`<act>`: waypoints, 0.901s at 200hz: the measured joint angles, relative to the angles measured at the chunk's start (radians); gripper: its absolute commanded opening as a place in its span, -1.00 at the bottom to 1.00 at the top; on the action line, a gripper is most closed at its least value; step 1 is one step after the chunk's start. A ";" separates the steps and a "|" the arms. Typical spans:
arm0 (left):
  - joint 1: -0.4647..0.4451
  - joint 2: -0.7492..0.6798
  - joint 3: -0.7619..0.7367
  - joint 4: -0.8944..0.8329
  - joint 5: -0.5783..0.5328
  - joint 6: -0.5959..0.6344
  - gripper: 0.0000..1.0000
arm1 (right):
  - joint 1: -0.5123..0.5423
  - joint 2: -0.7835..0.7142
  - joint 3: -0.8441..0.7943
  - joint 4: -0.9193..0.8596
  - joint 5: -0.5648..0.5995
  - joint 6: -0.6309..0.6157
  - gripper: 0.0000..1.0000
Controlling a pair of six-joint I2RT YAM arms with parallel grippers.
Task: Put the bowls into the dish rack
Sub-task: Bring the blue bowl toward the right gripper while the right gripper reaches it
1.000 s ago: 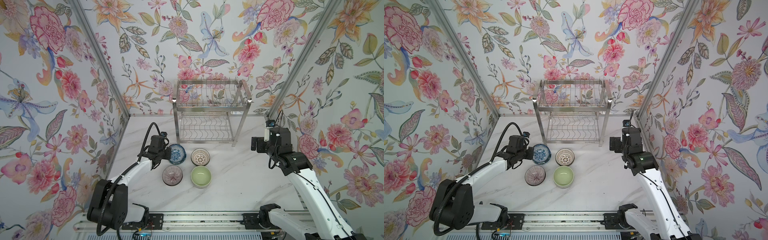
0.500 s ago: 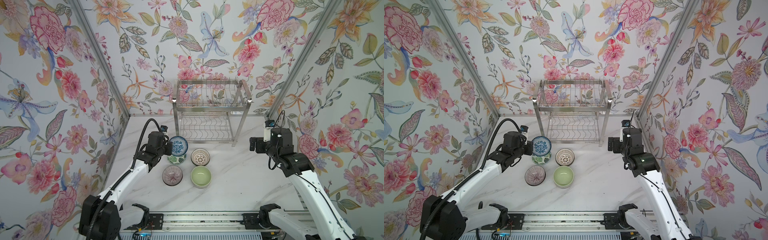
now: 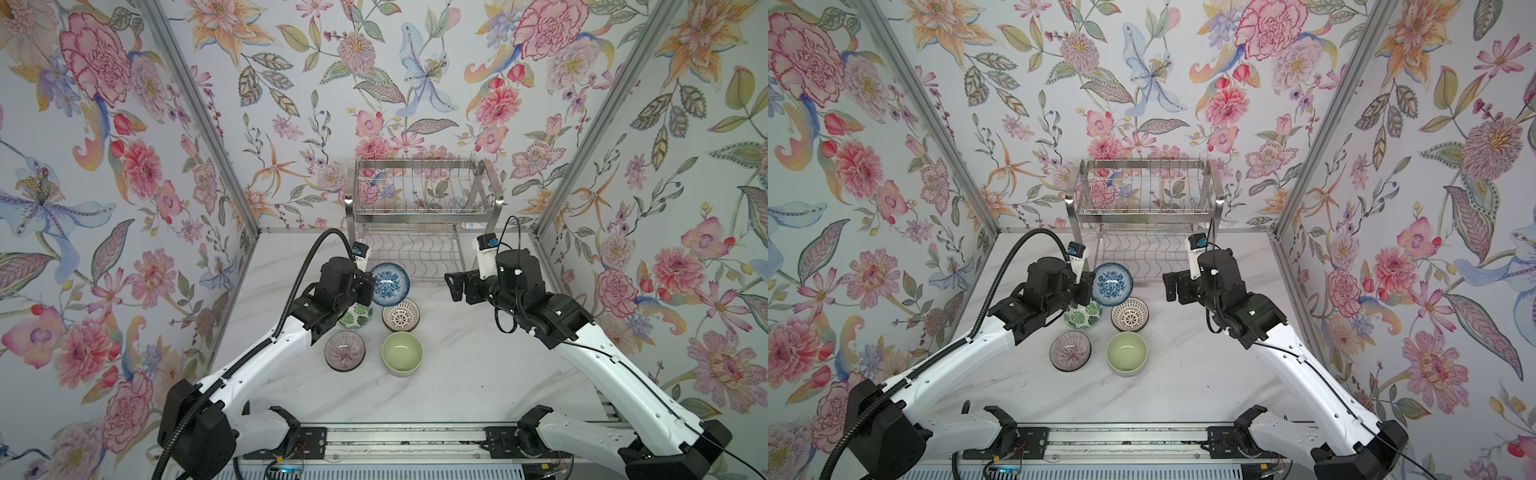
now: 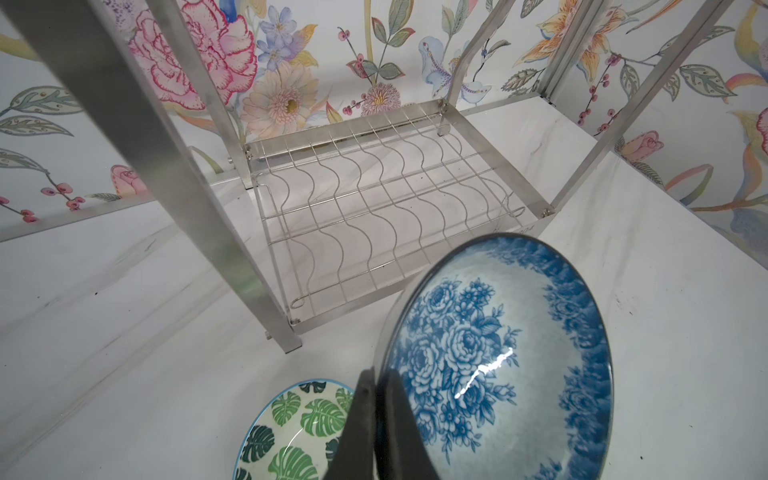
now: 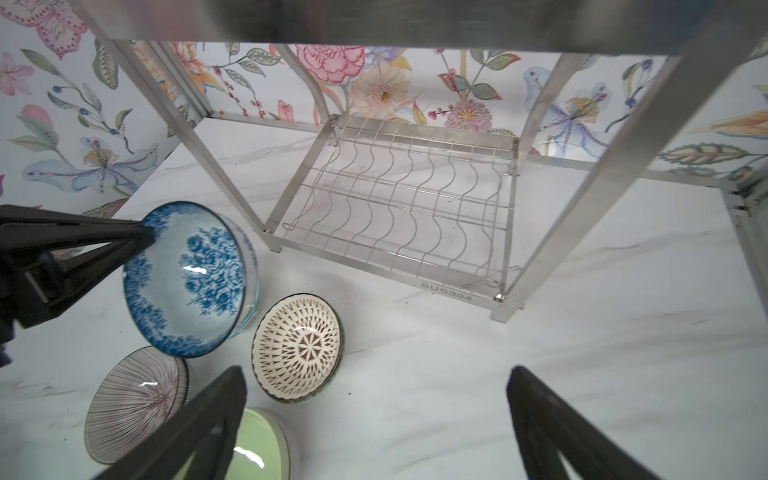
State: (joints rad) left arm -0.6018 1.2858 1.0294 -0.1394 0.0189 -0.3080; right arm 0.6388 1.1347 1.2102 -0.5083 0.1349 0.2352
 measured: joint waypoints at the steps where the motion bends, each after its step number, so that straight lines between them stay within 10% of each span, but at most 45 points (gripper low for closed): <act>1: -0.003 0.003 0.003 0.002 0.000 0.000 -1.00 | 0.008 0.006 0.002 0.004 0.002 0.003 0.99; 180: -0.100 0.104 0.122 0.119 0.000 -0.004 -1.00 | 0.139 0.185 0.028 0.148 0.224 0.204 0.19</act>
State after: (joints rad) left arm -0.7017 1.3899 1.1511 -0.0208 0.0189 -0.3122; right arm 0.7780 1.3197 1.2385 -0.3603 0.3588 0.4389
